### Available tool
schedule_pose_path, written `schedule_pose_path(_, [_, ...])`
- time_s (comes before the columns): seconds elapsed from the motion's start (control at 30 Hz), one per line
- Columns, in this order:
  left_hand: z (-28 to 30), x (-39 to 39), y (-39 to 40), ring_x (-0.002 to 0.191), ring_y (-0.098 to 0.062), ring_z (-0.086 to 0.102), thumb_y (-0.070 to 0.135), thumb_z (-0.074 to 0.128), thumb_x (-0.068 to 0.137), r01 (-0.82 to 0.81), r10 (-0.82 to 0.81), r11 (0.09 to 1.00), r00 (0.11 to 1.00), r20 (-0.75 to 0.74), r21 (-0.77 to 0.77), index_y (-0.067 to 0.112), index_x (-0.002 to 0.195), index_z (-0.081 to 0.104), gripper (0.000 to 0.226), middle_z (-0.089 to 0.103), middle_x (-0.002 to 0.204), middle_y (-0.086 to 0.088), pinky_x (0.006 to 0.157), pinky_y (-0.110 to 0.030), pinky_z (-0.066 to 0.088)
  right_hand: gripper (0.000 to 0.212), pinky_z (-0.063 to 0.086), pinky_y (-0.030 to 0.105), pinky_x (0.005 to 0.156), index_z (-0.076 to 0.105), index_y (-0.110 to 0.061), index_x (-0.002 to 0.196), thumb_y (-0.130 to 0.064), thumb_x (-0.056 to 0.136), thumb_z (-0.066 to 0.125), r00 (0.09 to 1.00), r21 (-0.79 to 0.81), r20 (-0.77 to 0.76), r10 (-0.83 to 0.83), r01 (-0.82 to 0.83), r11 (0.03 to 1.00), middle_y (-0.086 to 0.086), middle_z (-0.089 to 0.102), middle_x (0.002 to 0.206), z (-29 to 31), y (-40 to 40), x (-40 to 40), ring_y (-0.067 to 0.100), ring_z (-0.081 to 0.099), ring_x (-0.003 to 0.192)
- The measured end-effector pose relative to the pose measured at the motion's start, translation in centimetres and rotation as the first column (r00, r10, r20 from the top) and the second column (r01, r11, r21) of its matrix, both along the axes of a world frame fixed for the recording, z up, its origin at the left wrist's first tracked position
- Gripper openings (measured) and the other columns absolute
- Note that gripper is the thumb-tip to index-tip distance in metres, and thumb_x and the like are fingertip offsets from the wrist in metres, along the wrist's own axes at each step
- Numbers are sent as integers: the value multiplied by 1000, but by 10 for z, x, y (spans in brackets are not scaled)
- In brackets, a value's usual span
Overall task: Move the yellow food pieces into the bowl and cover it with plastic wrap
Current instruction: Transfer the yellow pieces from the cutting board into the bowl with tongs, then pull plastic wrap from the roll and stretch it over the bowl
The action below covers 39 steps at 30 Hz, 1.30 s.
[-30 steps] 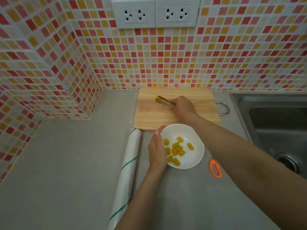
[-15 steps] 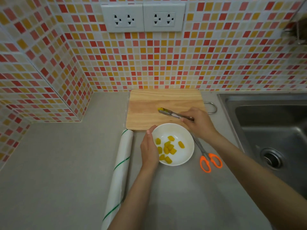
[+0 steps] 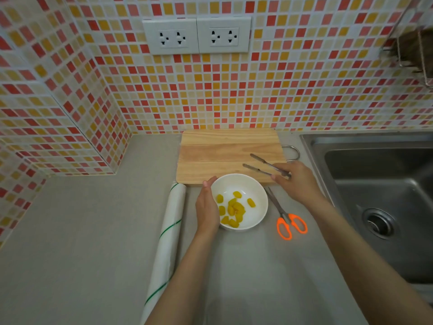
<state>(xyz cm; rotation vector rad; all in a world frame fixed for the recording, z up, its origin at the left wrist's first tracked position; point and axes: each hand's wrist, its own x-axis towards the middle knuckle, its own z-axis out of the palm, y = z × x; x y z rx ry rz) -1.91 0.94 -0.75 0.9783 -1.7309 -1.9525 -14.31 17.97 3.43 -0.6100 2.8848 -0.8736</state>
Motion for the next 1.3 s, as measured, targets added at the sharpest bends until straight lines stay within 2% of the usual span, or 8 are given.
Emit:
schedule_pose_path(0.23, [3,6,-10,121,-14,53,42,20,99,43,-42,999,998,-49,23,31,122,56,44,58,130,3,106,-36,39,25,45,43,86,70,-12,99,-31,85,62,981,124,-24,-194,195,973,19,62,104,-27,-37,-29,39,58,97])
schedule_pose_path(0.4, [19,44,-50,121,-2,49,28,36,99,40,-78,898,995,-69,-439,20,129,54,36,56,131,7,100,-4,33,30,43,45,90,68,-13,109,-29,84,62,981,205,-63,-184,193,960,20,57,110,-40,-41,-33,39,52,107])
schedule_pose_path(0.63, [-6,114,-111,142,-12,22,20,41,98,276,-98,753,945,313,-598,8,146,27,52,27,153,-2,115,-24,13,46,40,48,91,55,-12,124,-37,86,58,989,306,-96,-113,138,942,23,52,118,-31,-38,-28,40,48,112])
schedule_pose_path(0.73, [-23,128,-110,147,-17,7,25,36,99,429,-128,729,851,510,-533,11,146,26,50,15,159,-6,117,-27,2,44,38,46,94,54,-11,126,-29,85,60,973,23,-209,-98,105,994,22,54,116,-7,-55,7,39,49,112])
schedule_pose_path(0.83, [-30,132,-100,148,-18,3,28,32,100,480,-159,706,823,545,-520,18,144,34,45,12,159,-6,118,-37,-3,32,44,37,87,62,-10,116,-20,87,53,946,-228,-275,174,-240,944,16,60,105,4,-86,86,32,57,100])
schedule_pose_path(0.93, [-27,130,-90,148,-18,3,30,31,100,471,-150,714,826,544,-518,22,144,34,44,14,159,-4,117,-42,-5,35,44,30,82,57,-9,122,-18,90,46,905,-299,78,419,-380,875,16,59,102,-18,-117,159,29,59,92])
schedule_pose_path(1.07, [-21,132,-74,147,-17,9,25,32,100,420,-147,751,858,492,-510,21,145,31,45,23,157,-1,117,-42,-4,25,51,43,92,61,0,110,-10,91,47,649,-454,722,241,181,872,23,66,109,-45,-144,204,36,63,102])
schedule_pose_path(1.3, [0,138,-52,117,22,42,26,44,96,140,-116,928,989,89,-345,30,143,35,48,39,144,17,88,6,30,19,53,42,73,62,-13,64,-10,83,65,673,-554,737,62,549,625,13,67,73,-26,-140,210,23,60,68])
